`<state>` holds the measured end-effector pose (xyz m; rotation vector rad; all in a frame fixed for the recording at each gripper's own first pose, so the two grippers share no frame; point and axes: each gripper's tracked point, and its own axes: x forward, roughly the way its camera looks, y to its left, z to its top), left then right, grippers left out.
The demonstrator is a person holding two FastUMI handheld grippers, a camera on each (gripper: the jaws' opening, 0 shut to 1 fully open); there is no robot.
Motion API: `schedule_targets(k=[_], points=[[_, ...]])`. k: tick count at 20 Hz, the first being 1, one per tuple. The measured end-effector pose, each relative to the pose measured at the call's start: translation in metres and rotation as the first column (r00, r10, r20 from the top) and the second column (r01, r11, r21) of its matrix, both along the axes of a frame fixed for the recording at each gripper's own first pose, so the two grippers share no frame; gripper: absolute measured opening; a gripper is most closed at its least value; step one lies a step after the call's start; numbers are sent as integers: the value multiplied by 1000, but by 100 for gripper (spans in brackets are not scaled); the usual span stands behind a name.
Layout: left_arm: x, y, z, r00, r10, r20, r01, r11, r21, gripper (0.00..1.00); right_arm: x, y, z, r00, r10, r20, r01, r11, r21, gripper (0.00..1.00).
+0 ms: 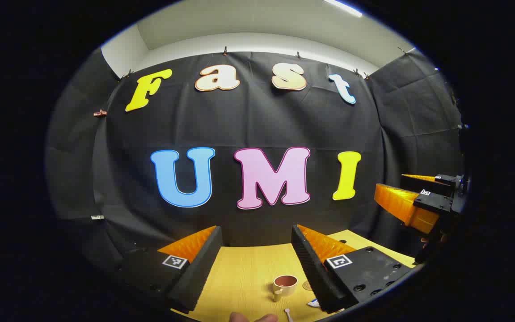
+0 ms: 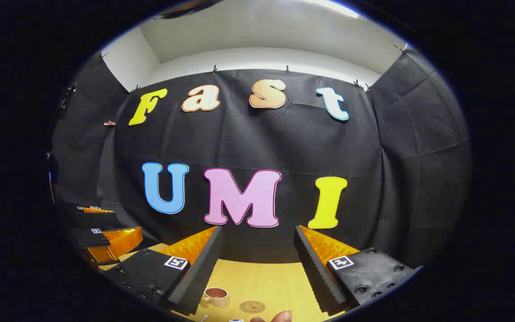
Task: Put the toothbrush and toothpaste on the desktop into the cup, then pick up the cup and place it on the coaster on the desktop.
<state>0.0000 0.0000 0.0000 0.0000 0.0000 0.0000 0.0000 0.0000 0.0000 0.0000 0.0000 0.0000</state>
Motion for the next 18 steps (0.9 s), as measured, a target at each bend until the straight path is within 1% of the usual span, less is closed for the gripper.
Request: schedule_targets(k=[9, 13, 16, 18], points=[[-6, 7, -5, 1000, 15, -17, -15, 1000, -3, 97, -2, 7, -5, 1000, 24, -19, -24, 1000, -4, 97], [-8, 10, -7, 1000, 22, -23, -22, 1000, -7, 97, -5, 11, -14, 998, 33, -50, -33, 999, -8, 97], [-10, 13, -9, 999, 24, -27, -24, 1000, -5, 97, -7, 14, -32, 994, 47, -103, -50, 999, -21, 97], [-12, 15, -12, 999, 25, -36, -25, 1000, -6, 97, -9, 16, -62, 978, 56, -201, -64, 997, -32, 99]])
